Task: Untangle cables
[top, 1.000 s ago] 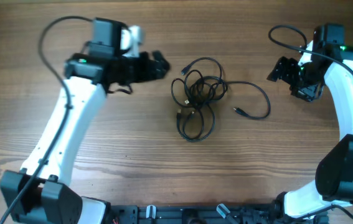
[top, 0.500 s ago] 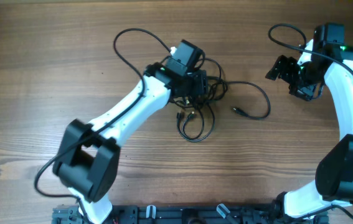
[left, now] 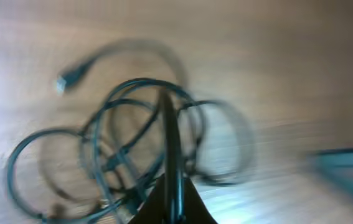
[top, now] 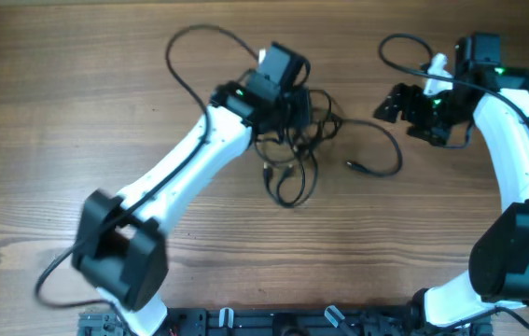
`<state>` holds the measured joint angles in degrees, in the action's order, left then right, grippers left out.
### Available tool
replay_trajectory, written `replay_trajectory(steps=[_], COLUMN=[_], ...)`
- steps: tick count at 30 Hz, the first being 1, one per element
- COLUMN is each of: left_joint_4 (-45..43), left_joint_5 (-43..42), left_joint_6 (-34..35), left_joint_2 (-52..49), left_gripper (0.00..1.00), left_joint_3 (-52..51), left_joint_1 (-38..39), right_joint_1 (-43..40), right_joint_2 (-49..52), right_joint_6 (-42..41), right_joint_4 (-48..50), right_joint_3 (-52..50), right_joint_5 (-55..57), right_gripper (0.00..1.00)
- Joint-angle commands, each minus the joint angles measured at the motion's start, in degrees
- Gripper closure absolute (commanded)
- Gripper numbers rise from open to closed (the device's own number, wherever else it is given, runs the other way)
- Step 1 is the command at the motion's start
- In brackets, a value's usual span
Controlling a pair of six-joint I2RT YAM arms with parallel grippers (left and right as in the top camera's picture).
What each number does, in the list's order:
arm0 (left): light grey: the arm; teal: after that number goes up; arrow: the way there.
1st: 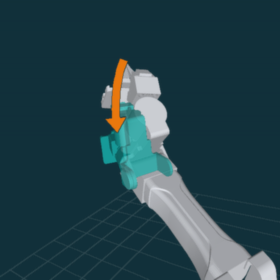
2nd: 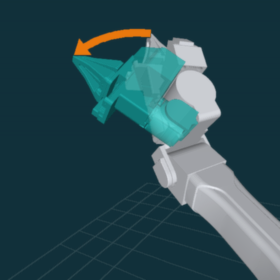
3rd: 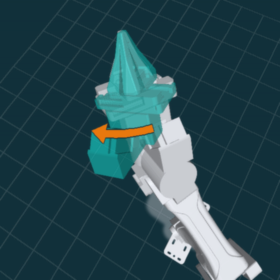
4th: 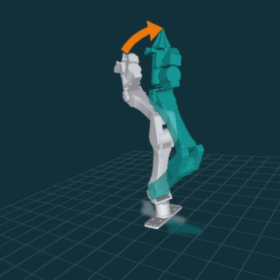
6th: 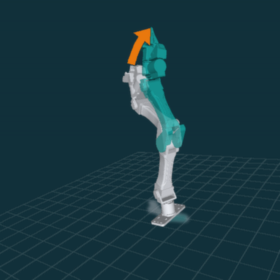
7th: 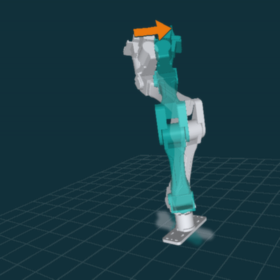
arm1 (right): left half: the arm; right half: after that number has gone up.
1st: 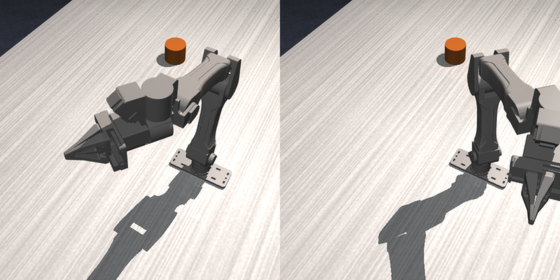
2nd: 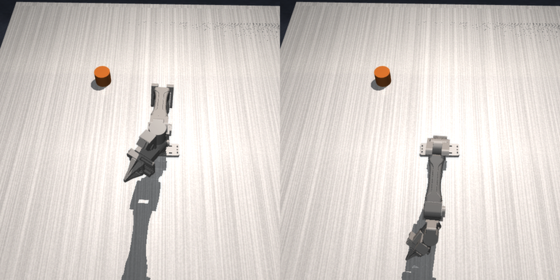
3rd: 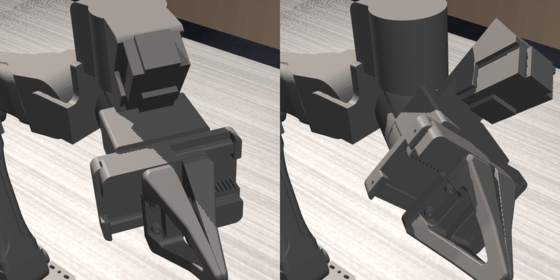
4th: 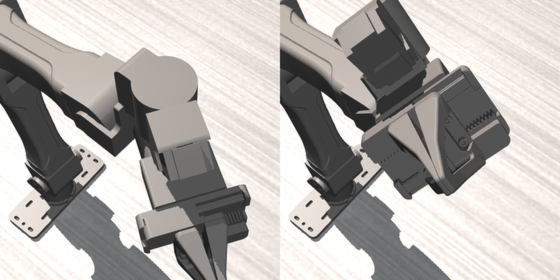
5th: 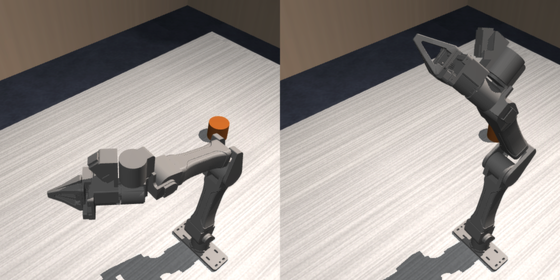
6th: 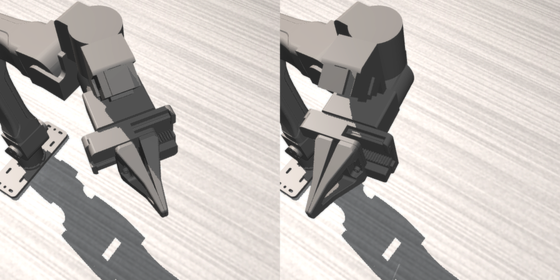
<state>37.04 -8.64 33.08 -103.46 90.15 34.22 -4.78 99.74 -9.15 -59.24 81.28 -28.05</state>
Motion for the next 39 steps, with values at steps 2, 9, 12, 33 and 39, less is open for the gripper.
replay_trajectory(steps=[2, 9, 12, 33, 39], left_joint_4=[-0.07, 5.60, 8.59, 10.64, 9.84], left_joint_5=[-6.67, -6.23, -1.95, -1.99, -2.49], left_joint_6=[-1.29, -1.36, -1.36, -1.33, -1.31], left_joint_2=[10.80, 11.80, 11.80, 11.80, 12.31], left_gripper=[0.96, 0.96, 0.96, 0.96, 0.96], left_joint_3=[5.55, 5.55, 5.55, 5.55, 5.55], left_joint_1=[-0.37, -0.79, -1.49, -2.21, -2.25], right_joint_1=[3.82, 4.90, 4.87, 17.16, 17.16], right_joint_2=[-0.59, -0.59, -0.59, -0.13, 4.90], right_joint_6=[5.27, 2.93, -0.83, -4.11, -7.58], right_joint_4=[1.53, 4.96, 4.98, 14.05, 15.96], right_joint_3=[1.22, 1.27, 1.29, 1.16, 0.74], right_joint_5=[-13.09, -24.55, -18.69, -2.62, -3.41], right_gripper=[0.14, 0.19, 0.20, 0.19, 0.28])
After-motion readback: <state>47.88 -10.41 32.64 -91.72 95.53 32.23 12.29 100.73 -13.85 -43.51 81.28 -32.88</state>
